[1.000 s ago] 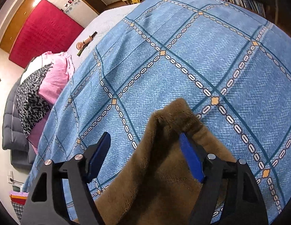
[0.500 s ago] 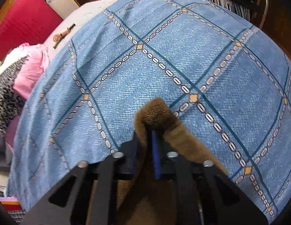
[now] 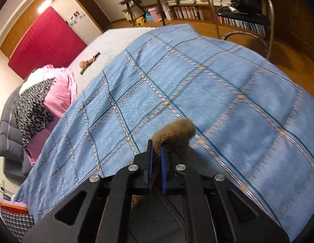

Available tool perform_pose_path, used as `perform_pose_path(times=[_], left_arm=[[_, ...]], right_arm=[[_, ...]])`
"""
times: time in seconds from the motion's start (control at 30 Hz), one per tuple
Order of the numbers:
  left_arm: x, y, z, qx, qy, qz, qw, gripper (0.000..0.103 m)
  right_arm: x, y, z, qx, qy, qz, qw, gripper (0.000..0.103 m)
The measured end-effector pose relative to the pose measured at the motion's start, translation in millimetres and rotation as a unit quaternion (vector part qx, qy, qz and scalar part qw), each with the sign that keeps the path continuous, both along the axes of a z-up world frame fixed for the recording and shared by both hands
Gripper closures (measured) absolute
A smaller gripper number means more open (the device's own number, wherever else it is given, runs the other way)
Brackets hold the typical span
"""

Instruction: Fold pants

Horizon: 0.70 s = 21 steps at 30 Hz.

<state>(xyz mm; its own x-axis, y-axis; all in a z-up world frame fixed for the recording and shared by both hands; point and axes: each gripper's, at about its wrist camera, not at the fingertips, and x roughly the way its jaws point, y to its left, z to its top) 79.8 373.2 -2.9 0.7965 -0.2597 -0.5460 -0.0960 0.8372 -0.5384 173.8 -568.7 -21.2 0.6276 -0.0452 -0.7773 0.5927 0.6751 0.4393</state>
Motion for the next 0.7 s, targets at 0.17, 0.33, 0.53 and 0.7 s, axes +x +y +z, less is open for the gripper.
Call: perform_pose_path(times=[0.17,0.33,0.53,0.7], left_arm=[[-23.5,13.6,3.5,-0.018,-0.020,0.004,0.9996,0.065],[-48.7,26.9,3.1,-0.029,-0.030,0.011,0.9991,0.065],[-72.7,34.7,-5.0,-0.032,-0.025,0.012,0.9991,0.065],[-93.9,41.7,-17.4,-0.040,-0.019,0.020,0.9988,0.065]], right_arm=[[-81.3,2.0,8.4,0.023,-0.022,-0.016,0.999,0.097],[-158.6,13.4,2.1,0.040,-0.029,-0.026,0.998,0.097],[-236.2,24.5,-18.0,0.069,-0.036,-0.044,0.996,0.097],[-276.9,35.7,-38.8,0.084,-0.042,-0.060,0.994,0.097]])
